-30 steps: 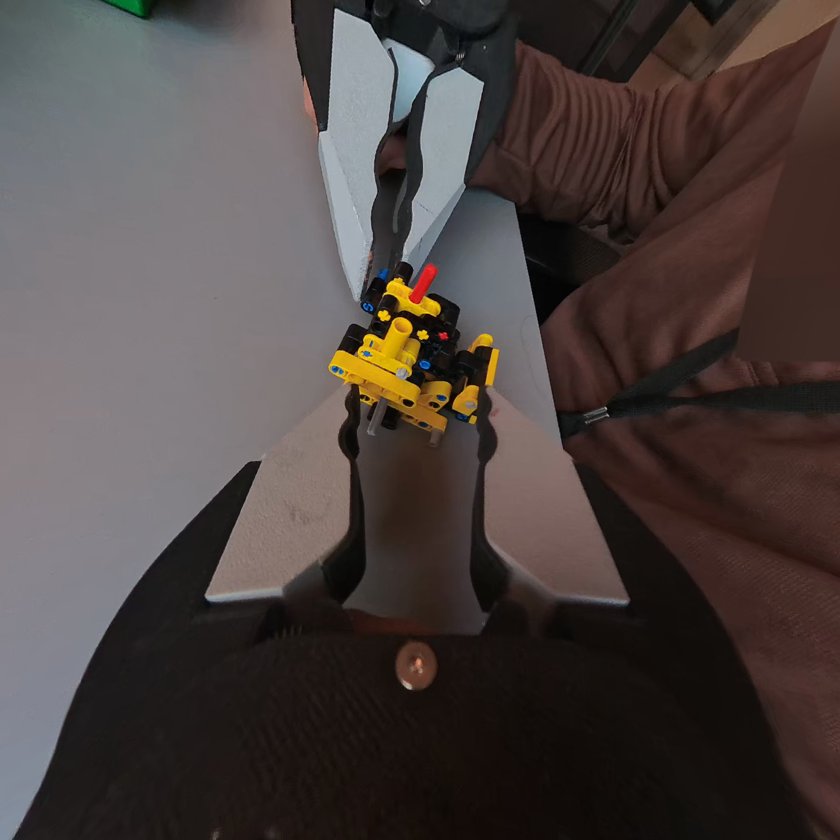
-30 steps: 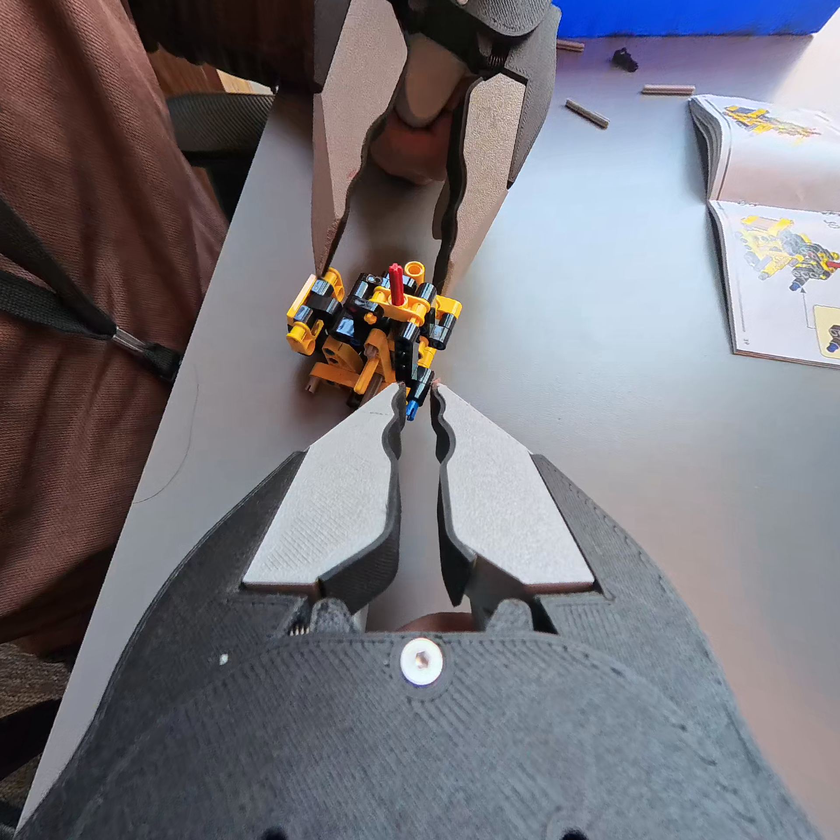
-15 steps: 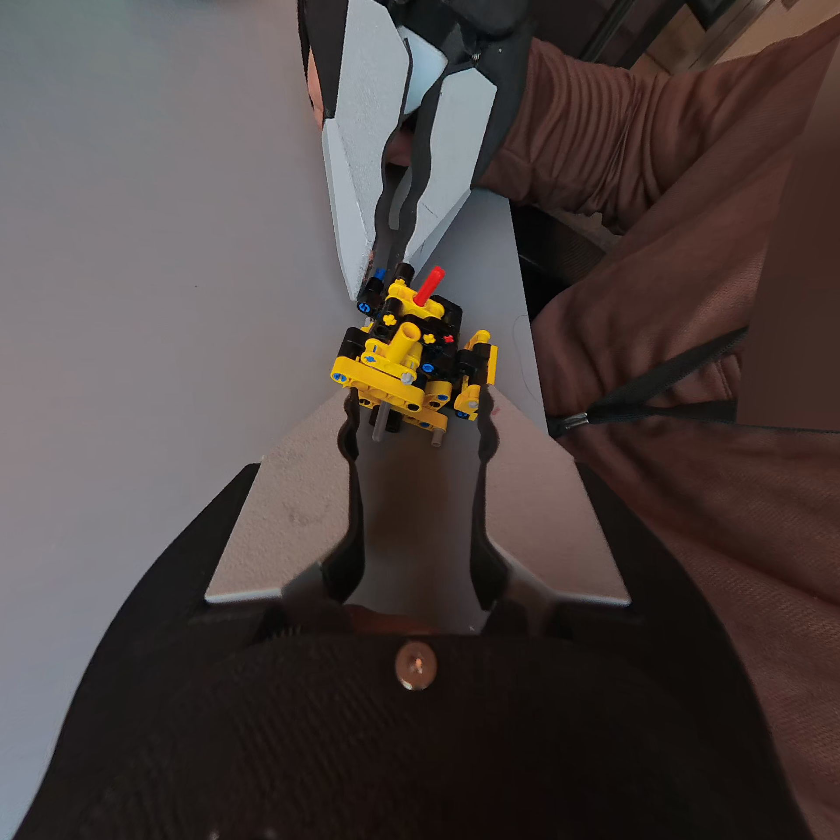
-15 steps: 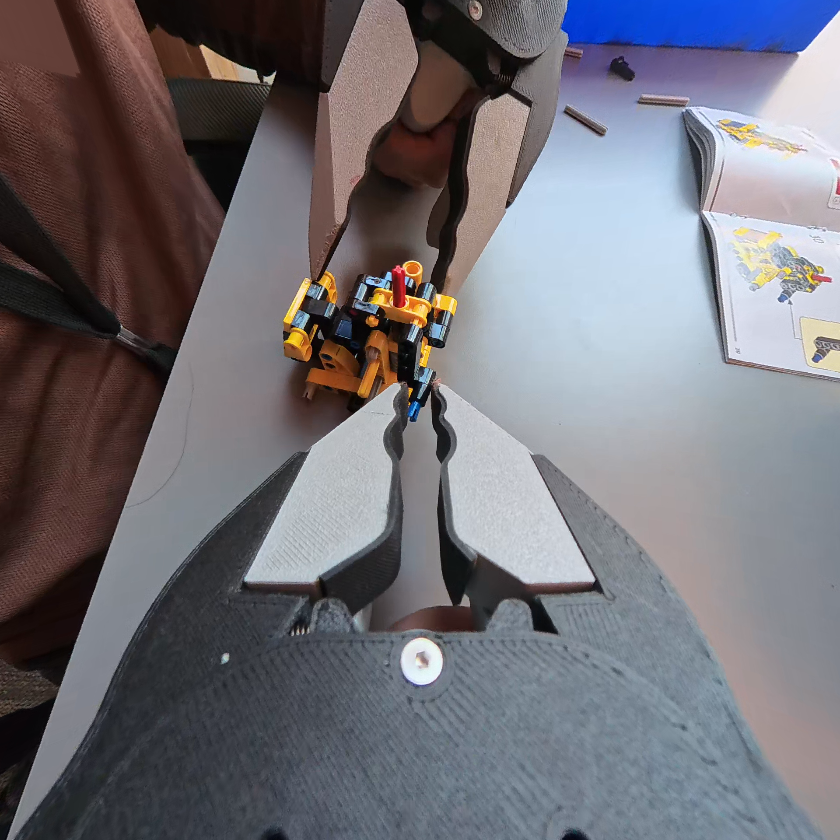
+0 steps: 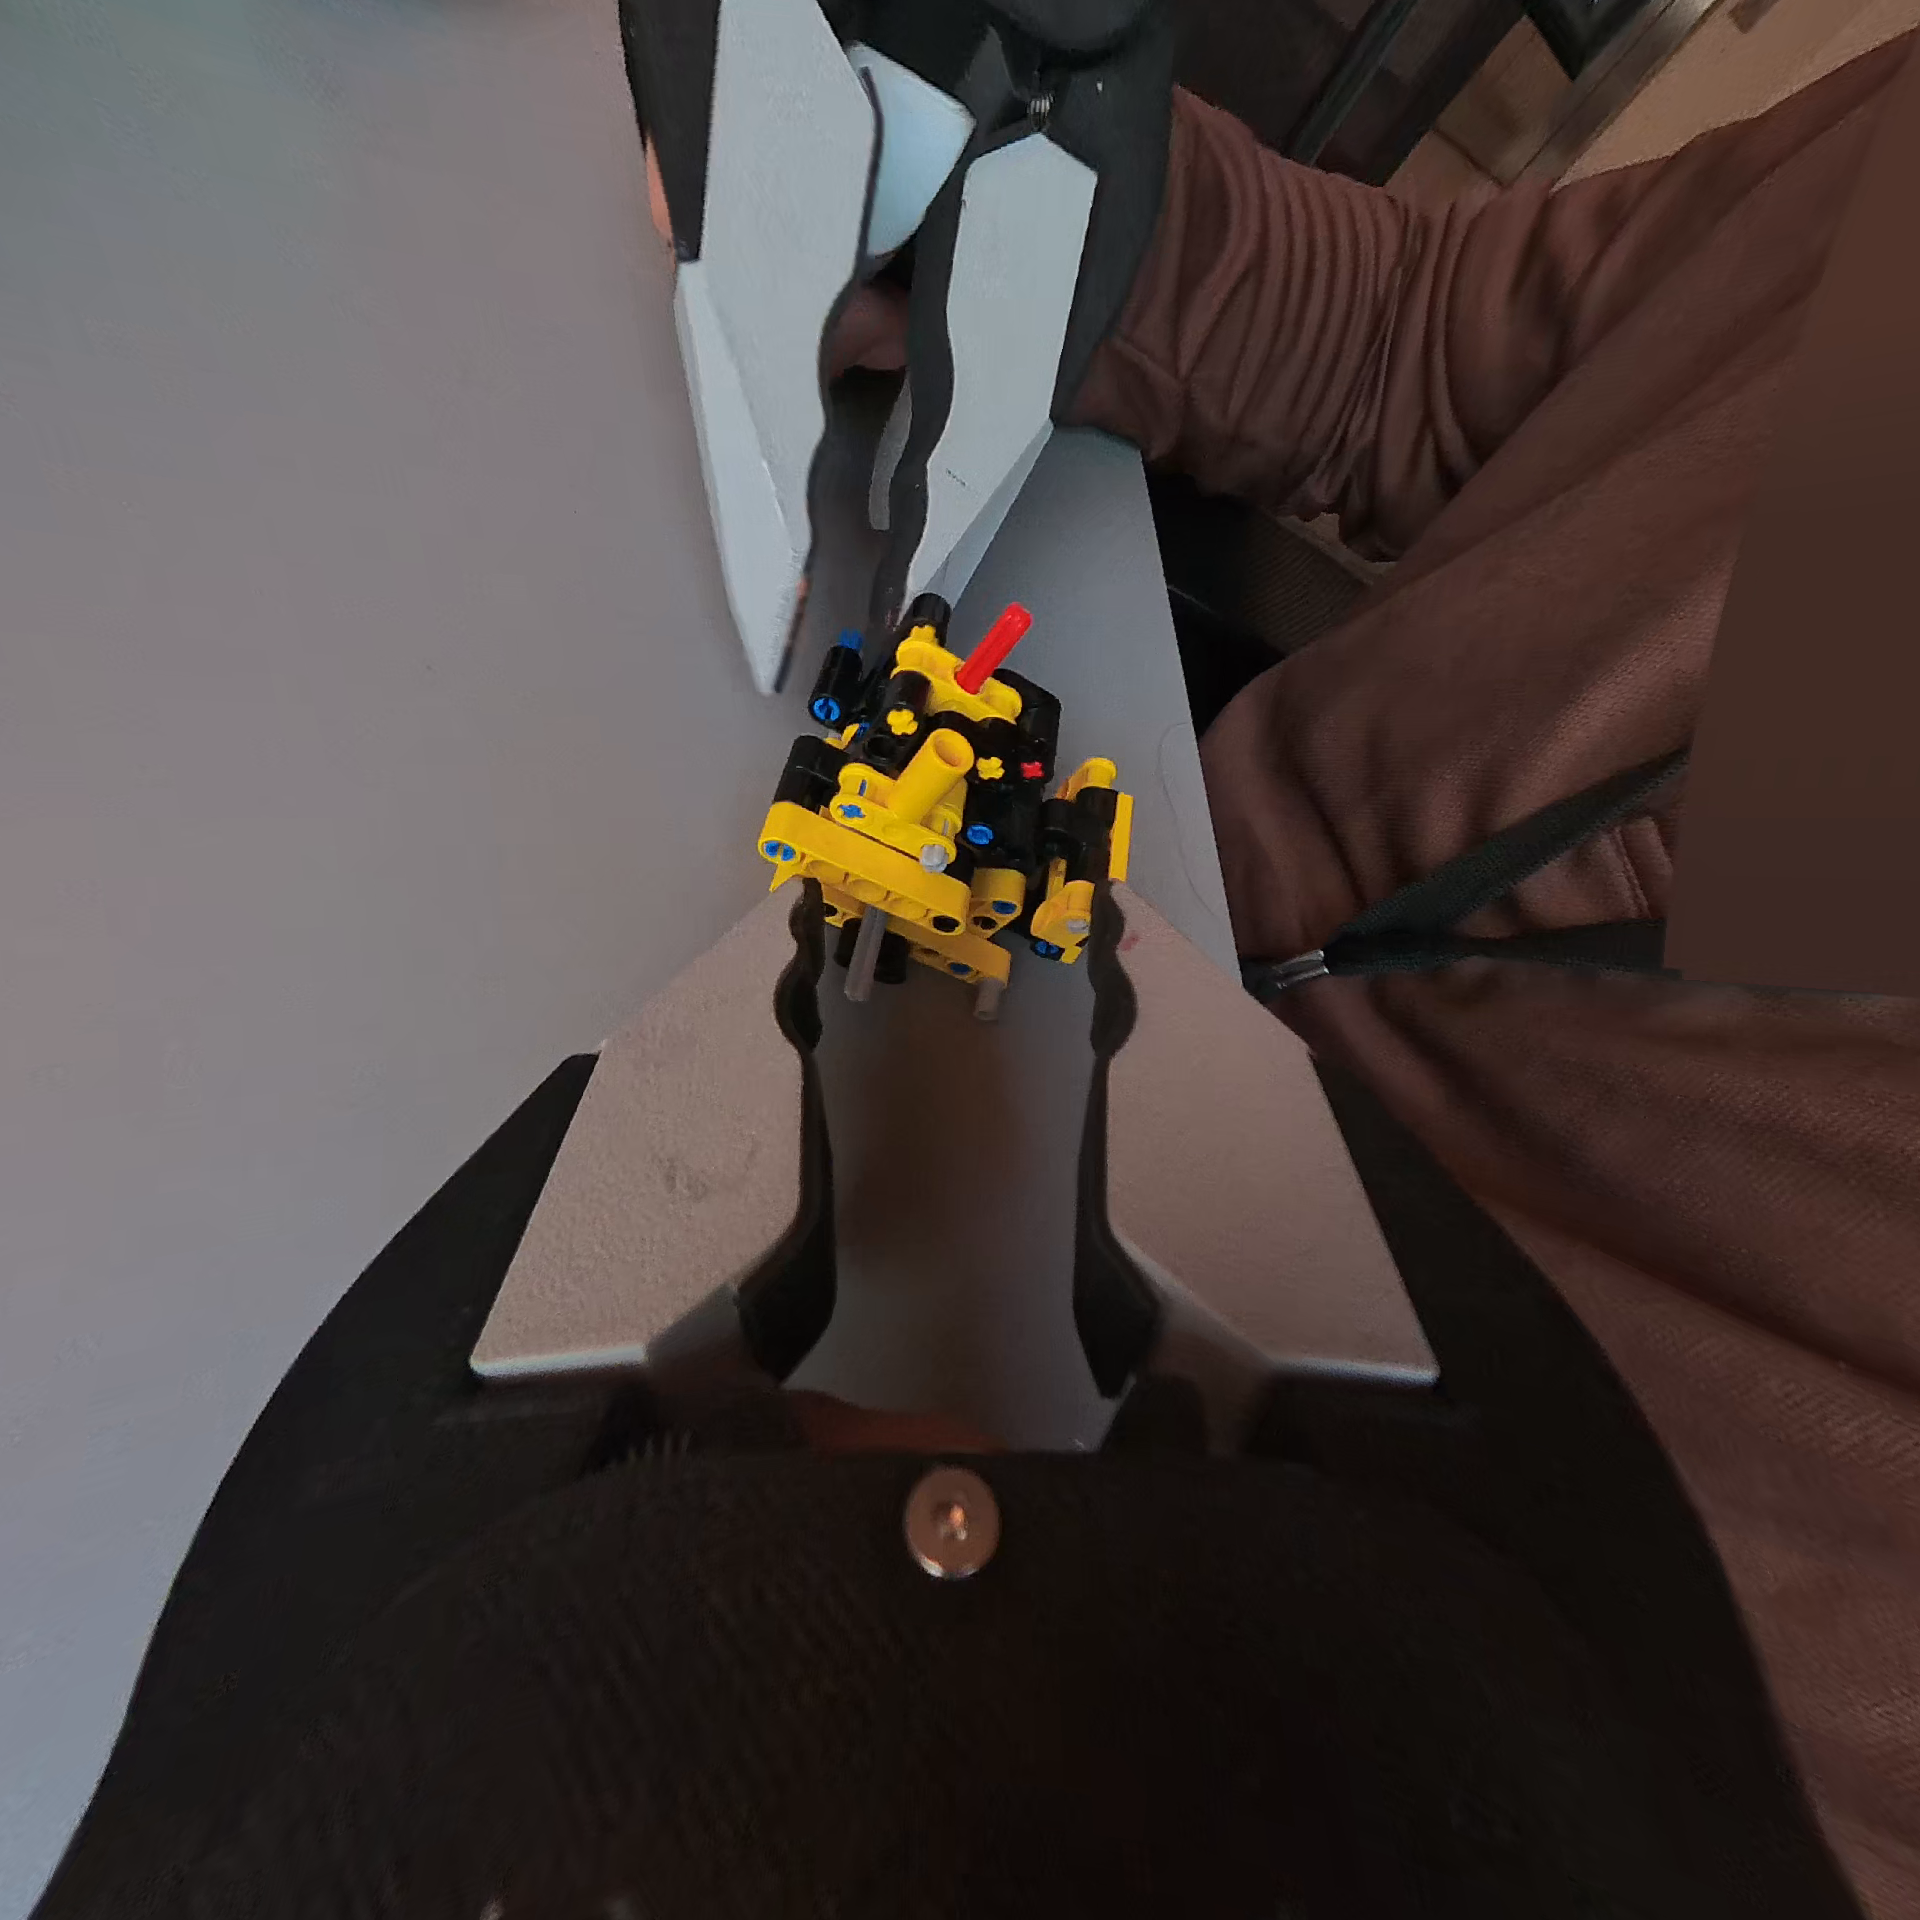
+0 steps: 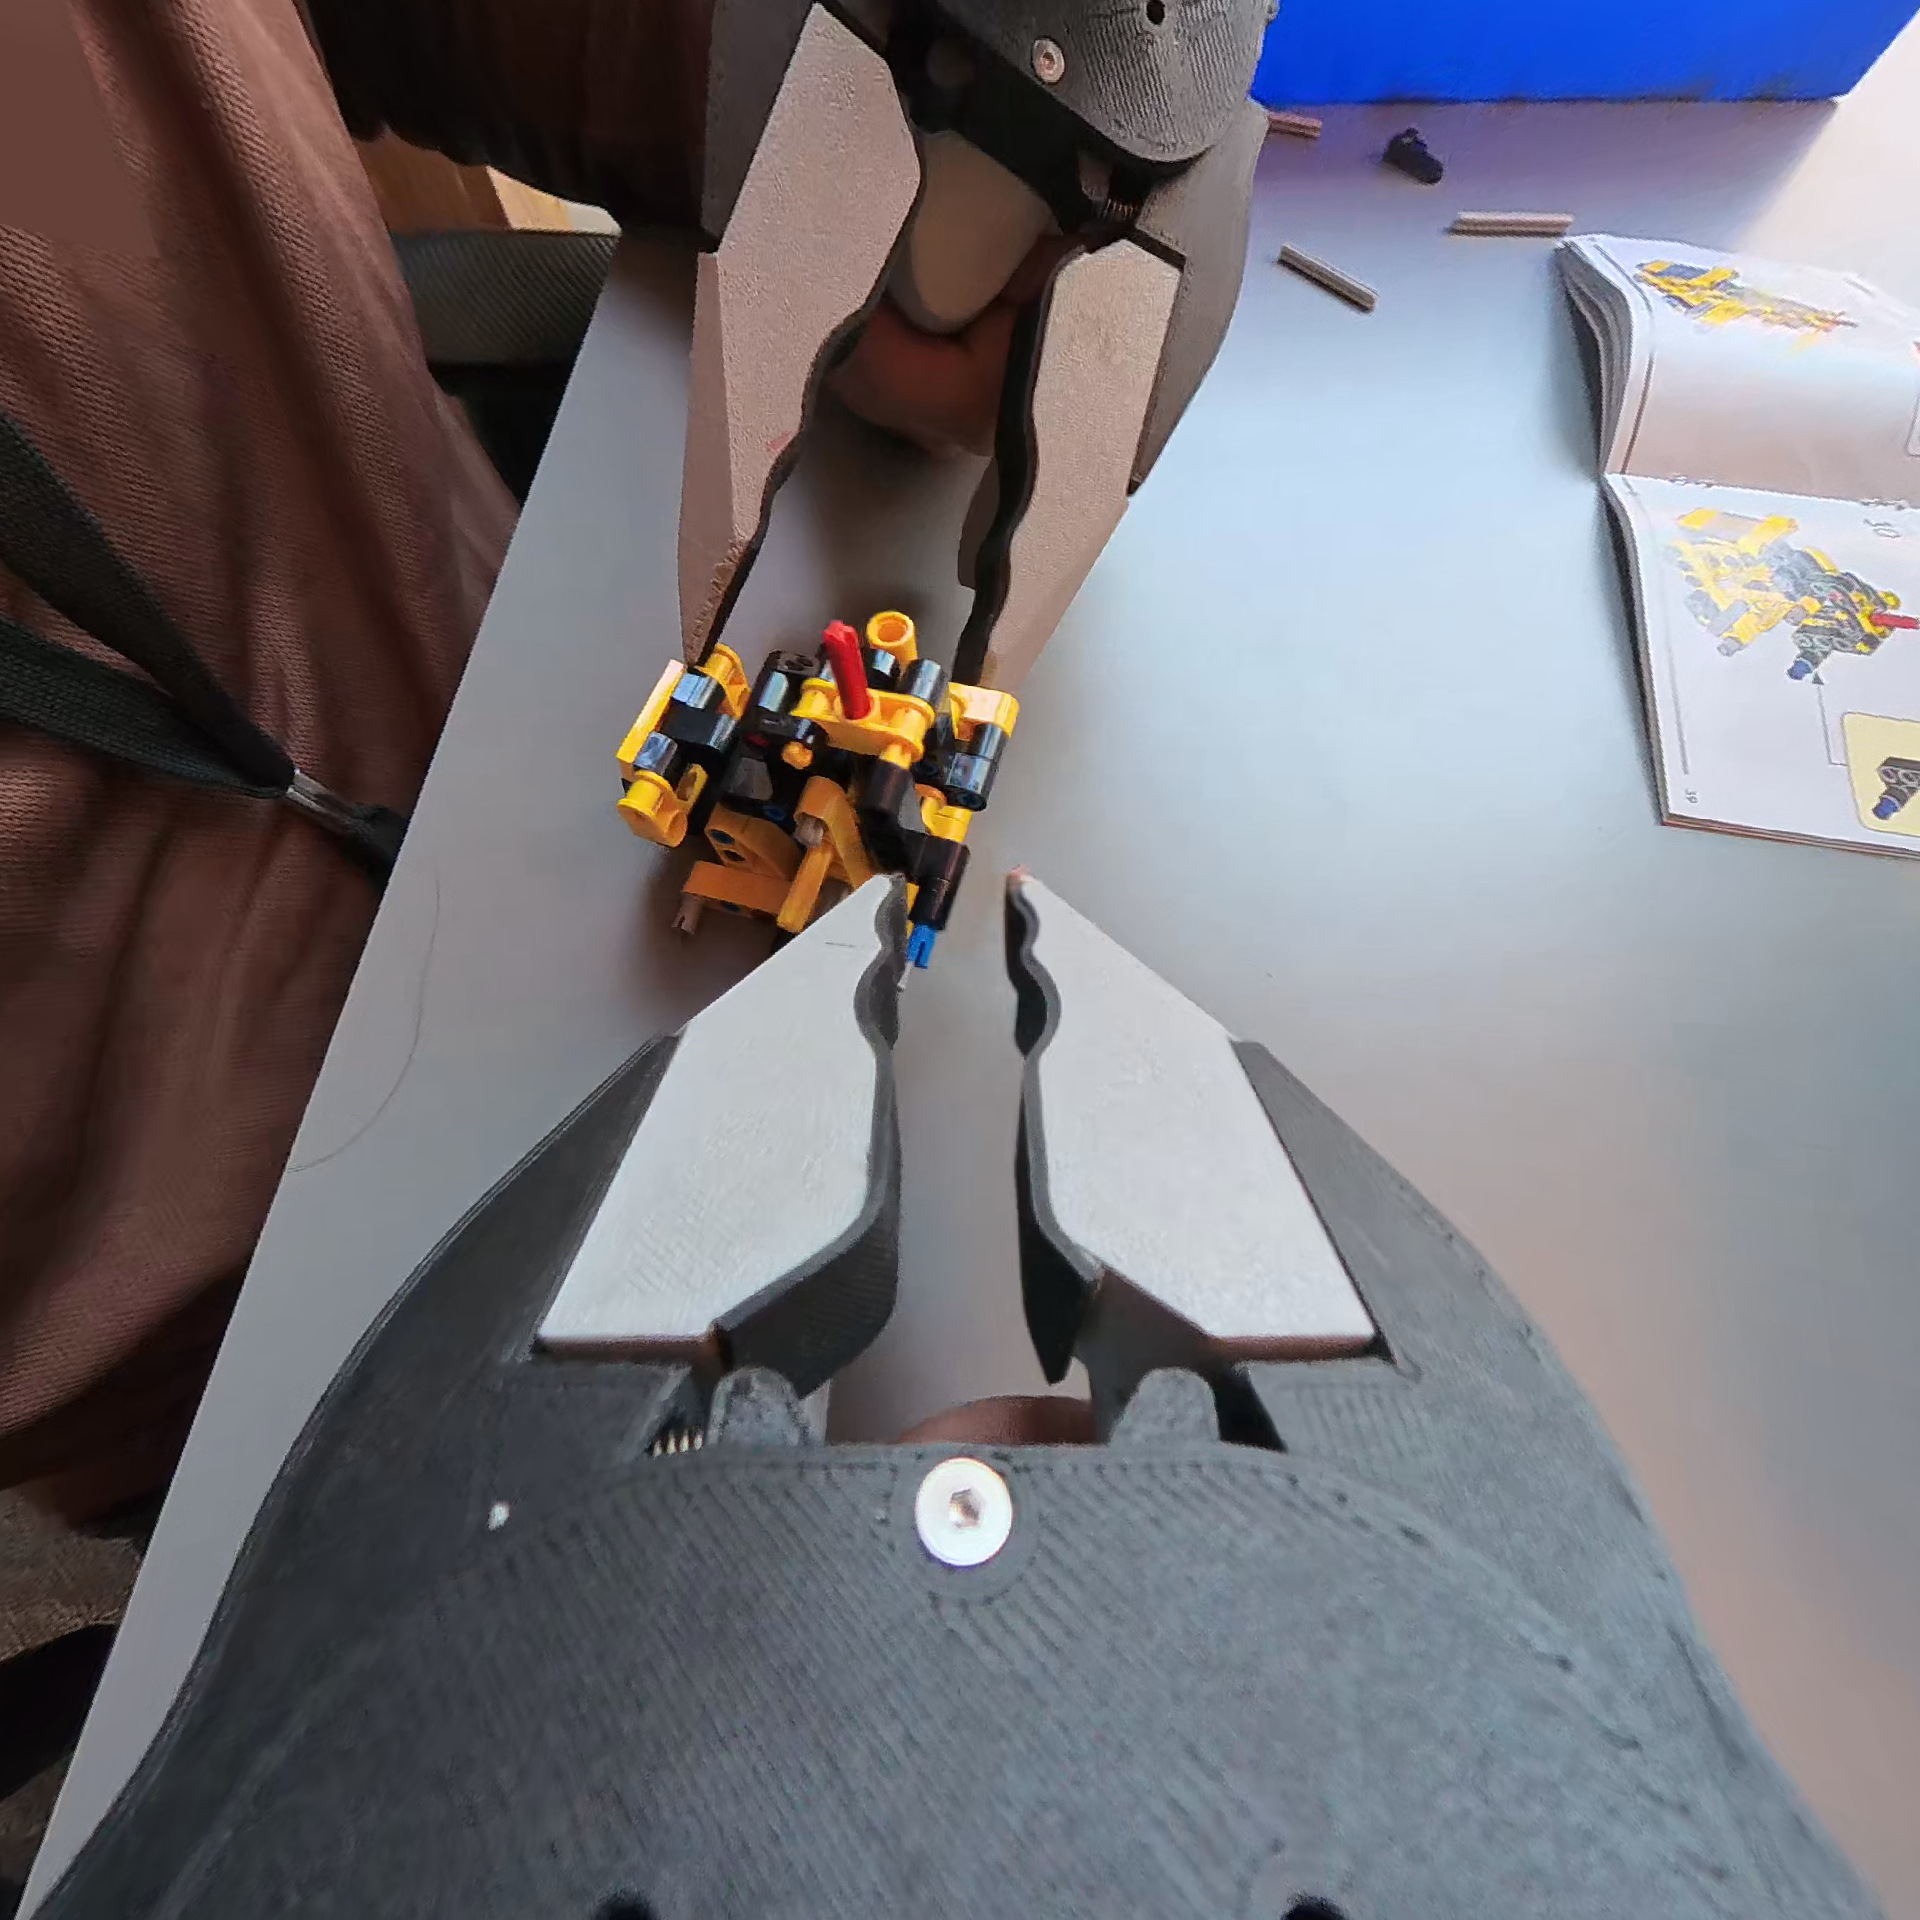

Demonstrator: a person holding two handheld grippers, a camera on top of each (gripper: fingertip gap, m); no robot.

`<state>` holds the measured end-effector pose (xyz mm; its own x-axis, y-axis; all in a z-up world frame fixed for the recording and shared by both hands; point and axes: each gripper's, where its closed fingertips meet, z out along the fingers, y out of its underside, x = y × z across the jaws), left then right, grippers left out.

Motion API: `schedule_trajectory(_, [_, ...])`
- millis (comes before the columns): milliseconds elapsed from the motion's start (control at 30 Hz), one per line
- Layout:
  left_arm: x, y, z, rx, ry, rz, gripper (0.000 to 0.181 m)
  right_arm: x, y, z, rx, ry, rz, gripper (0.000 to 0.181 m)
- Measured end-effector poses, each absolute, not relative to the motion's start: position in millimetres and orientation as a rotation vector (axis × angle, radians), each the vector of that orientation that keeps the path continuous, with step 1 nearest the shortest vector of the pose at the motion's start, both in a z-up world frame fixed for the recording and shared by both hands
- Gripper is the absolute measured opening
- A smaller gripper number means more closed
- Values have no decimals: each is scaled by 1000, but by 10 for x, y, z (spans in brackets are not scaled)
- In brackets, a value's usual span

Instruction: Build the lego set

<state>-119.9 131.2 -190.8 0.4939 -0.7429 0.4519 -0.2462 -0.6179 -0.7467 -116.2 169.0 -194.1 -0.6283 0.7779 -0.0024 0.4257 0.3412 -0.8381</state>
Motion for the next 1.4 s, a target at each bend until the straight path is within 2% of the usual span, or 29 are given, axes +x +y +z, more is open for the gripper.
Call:
schedule_trajectory(100, [-1214,1304,-1894,-2108,830,-1031,45,-1130,1713,-1937,-1060,-2197,1188,18])
schedule_trajectory(567, [-1240,1344,-1625,-2003,788,-1004,49,-1021,1685,-1622,-1080,-1912,1284,13])
schedule_trajectory(767, [-1139,1351,-1691,-2023,828,-960,51,-1023,1652,-1622,-1078,-1950,1354,4])
schedule_trajectory(1167, [-1170,1385,-1628,-2021,776,-929,47,-956,1638,-1584,-1173,-1795,1189,0])
schedule_trajectory(1267, [-1138,1354,-1661,-2033,802,-911,47,-973,1573,-1599,-1228,-1732,1145,8])
schedule_trajectory(1400, [-1132,1341,-1679,-2034,805,-896,49,-981,1613,-1569,-1256,-1650,1073,2])
